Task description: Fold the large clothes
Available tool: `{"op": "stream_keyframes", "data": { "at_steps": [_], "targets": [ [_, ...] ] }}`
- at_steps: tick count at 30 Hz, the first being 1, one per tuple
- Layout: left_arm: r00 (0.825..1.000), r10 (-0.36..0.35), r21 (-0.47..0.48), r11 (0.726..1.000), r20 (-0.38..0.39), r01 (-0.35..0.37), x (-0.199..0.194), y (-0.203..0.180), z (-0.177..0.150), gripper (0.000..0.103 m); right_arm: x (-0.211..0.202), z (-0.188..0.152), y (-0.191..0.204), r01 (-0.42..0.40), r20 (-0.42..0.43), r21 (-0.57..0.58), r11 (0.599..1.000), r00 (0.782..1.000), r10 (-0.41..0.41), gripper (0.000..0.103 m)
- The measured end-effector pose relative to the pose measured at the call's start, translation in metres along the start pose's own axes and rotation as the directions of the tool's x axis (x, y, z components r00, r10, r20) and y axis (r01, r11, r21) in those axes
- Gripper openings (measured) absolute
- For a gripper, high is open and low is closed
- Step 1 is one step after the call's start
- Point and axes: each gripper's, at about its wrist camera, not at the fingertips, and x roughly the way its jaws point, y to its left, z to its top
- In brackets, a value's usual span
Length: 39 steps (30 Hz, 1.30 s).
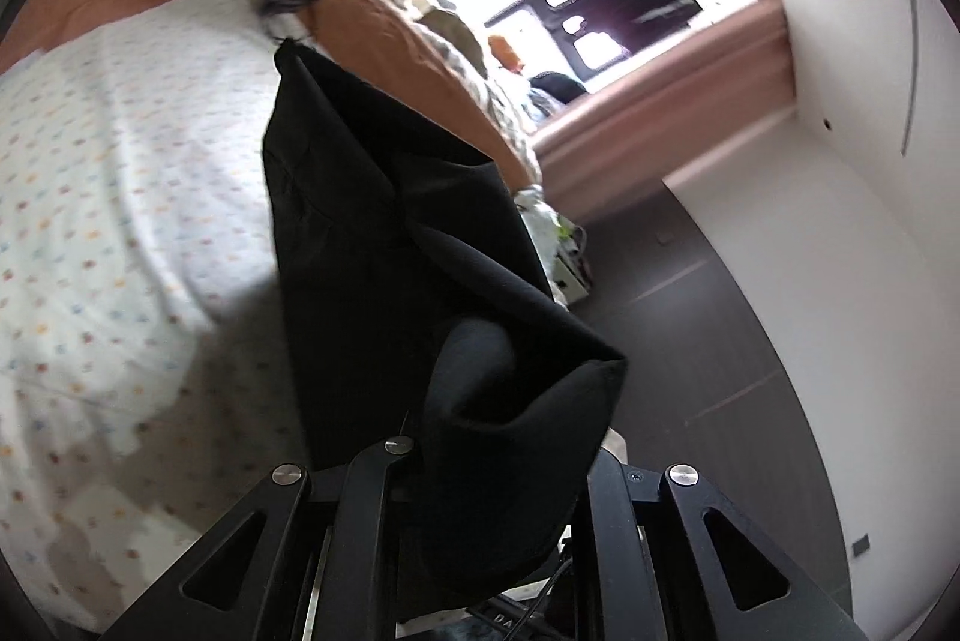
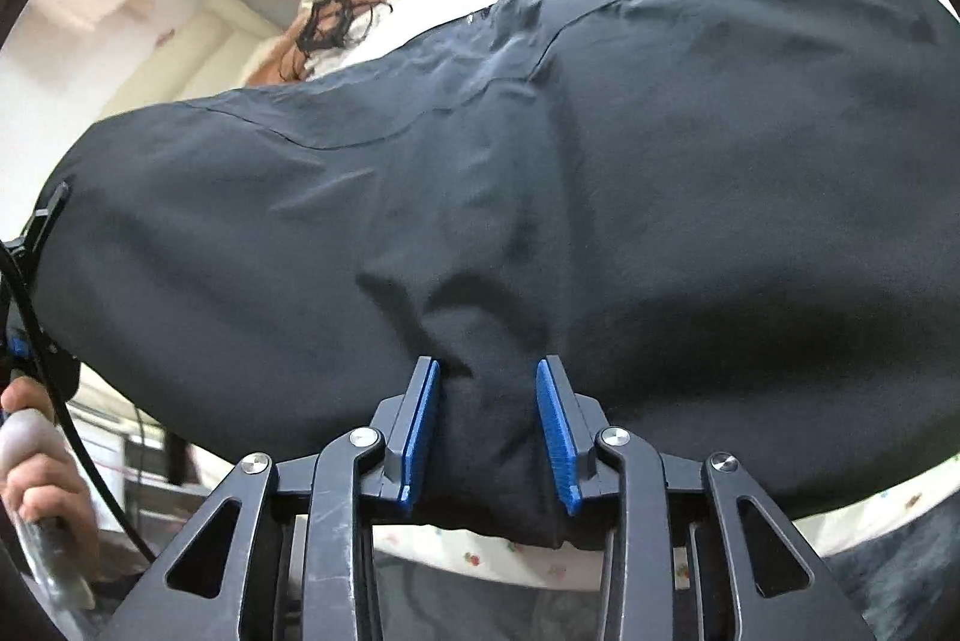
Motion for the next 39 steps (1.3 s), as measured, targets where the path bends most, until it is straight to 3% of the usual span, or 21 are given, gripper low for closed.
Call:
{"op": "stream_keyframes", "data": {
  "at_steps": [9, 15, 20, 26, 39],
  "targets": [
    [0.997, -0.021, 0.077, 0.997, -0.071, 0.027, 0.051, -0.054, -0.007, 0.014, -0.058, 0.001, -0.034, -0.026, 0.084, 0.032, 0.999, 0.996, 0.024, 0.035],
    [0.987, -0.009, 0.111, 0.993, -0.161, 0.027, 0.106, -0.079, -0.024, 0.014, -0.092, 0.008, -0.072, -0.012, 0.146, 0.099, 0.995, 0.989, -0.003, 0.035],
    [0.966, 0.024, 0.126, 0.992, -0.258, 0.009, 0.162, -0.087, -0.049, 0.014, -0.118, 0.008, -0.099, 0.008, 0.185, 0.151, 0.989, 0.982, -0.036, 0.035],
    [0.926, 0.051, 0.128, 0.992, -0.375, -0.003, 0.216, -0.089, -0.091, 0.013, -0.141, 0.0, -0.126, 0.031, 0.218, 0.203, 0.979, 0.973, -0.076, 0.035],
    [0.875, 0.108, 0.163, 0.986, -0.472, -0.033, 0.279, -0.1, -0.147, 0.013, -0.179, -0.012, -0.161, 0.045, 0.26, 0.273, 0.961, 0.958, -0.119, 0.035]
  ]
}}
